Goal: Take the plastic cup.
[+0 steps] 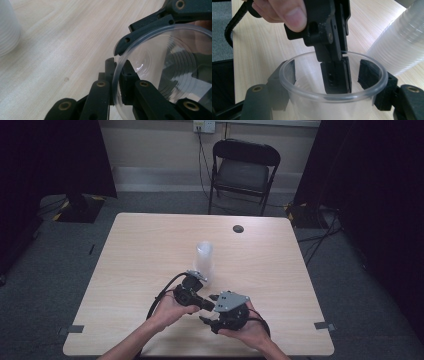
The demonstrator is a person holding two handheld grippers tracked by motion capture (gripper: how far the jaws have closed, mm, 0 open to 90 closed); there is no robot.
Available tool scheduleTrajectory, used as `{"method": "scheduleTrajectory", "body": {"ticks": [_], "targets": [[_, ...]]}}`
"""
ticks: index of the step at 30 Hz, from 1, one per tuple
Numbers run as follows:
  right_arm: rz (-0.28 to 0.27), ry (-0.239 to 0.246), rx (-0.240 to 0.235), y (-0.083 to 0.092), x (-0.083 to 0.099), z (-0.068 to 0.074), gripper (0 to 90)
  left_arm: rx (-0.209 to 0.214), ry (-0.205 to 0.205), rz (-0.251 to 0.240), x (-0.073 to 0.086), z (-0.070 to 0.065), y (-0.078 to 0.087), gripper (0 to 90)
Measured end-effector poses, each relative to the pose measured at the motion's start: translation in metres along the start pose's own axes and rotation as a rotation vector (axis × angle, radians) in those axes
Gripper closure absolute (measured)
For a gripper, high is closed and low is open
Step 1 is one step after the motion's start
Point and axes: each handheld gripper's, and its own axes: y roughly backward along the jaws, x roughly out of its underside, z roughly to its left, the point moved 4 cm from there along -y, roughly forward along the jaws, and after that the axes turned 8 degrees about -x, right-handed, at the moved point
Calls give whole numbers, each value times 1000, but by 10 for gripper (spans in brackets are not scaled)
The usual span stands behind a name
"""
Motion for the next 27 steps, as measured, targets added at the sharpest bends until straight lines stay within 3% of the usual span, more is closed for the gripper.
{"method": "scheduleTrajectory", "body": {"ticks": [11, 13, 18, 27], "targets": [[-29, -12, 26, 4, -1, -3, 310, 14, 23, -81, -1, 3, 6, 799], [-27, -14, 29, 4, -1, -4, 310, -17, 19, -89, -1, 4, 7, 784], [-31, -24, 37, 5, -1, -6, 311, -5, 24, -119, -1, 4, 8, 741], [-34, -41, 59, 6, -1, -10, 311, -50, 27, -184, 0, 5, 13, 614]]}}
